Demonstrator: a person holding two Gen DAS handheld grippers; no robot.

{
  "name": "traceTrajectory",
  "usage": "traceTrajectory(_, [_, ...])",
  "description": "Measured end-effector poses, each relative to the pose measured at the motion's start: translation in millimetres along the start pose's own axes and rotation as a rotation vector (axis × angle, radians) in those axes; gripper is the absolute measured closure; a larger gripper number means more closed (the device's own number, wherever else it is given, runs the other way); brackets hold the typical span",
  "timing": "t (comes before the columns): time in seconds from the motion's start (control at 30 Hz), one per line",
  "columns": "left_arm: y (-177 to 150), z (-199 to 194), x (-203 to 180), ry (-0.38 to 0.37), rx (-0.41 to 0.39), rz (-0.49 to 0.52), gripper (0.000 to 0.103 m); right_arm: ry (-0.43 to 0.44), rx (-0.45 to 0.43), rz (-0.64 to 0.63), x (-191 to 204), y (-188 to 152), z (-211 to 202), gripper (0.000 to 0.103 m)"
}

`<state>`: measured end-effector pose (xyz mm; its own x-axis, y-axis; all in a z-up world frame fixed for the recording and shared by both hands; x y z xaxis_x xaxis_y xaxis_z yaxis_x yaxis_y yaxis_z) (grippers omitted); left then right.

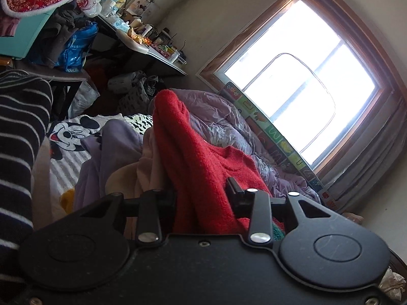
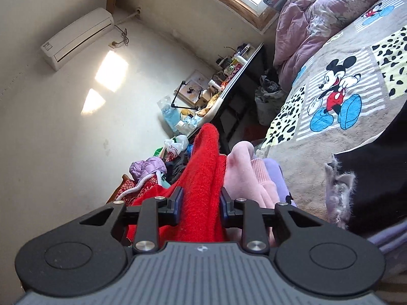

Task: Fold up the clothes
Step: 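Carry the folded sweater with both grippers onto the clothes stack, then open both grippers and withdraw from the stacked sweater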

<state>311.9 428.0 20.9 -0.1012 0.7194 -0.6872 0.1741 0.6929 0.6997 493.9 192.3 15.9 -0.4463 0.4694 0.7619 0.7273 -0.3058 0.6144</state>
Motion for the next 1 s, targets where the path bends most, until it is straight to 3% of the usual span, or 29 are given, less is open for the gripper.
traceTrajectory(0.13, [1.3, -8.7, -9.9, 0.070, -0.019, 0.047, 0.041, -0.059, -0.041, -0.086, 23.5, 6.4, -15.0, 0.069])
traceTrajectory(0.2, [2.0, -17.1, -17.4, 0.104, -0.044, 0.073, 0.038, -0.067, -0.068, -0.126, 35.5, 10.0, -27.5, 0.059])
traceTrajectory(0.37, [5.7, -45.9, -41.0, 0.143, -0.092, 0.150, 0.029, -0.083, -0.076, -0.192, 58.3, 13.5, -56.3, 0.053])
traceTrajectory(0.47, [5.1, -65.3, -54.2, 0.141, -0.100, 0.195, 0.024, -0.111, -0.053, -0.221, 70.7, 7.0, -73.9, 0.041])
traceTrajectory(0.8, [-15.0, -115.9, -82.6, 0.145, -0.028, 0.262, 0.003, -0.202, 0.003, -0.294, 105.3, -26.1, -147.8, 0.006])
traceTrajectory(1.0, [-33.3, -141.2, -106.9, 0.203, 0.003, 0.350, 0.001, -0.246, 0.010, -0.349, 125.4, -47.4, -186.9, 0.000])
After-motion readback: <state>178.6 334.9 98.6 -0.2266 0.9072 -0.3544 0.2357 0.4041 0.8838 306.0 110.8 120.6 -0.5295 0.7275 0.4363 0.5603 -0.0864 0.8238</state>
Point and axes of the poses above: each gripper's, at about its wrist camera, not at the fingertips, and z roughly the way its jaws point, x to its left, y to its top, the point moved 1 cm from there along z, roughly the way its jaws point, and after that the axes turned 5 degrees about -y, right-handed, at the moved point
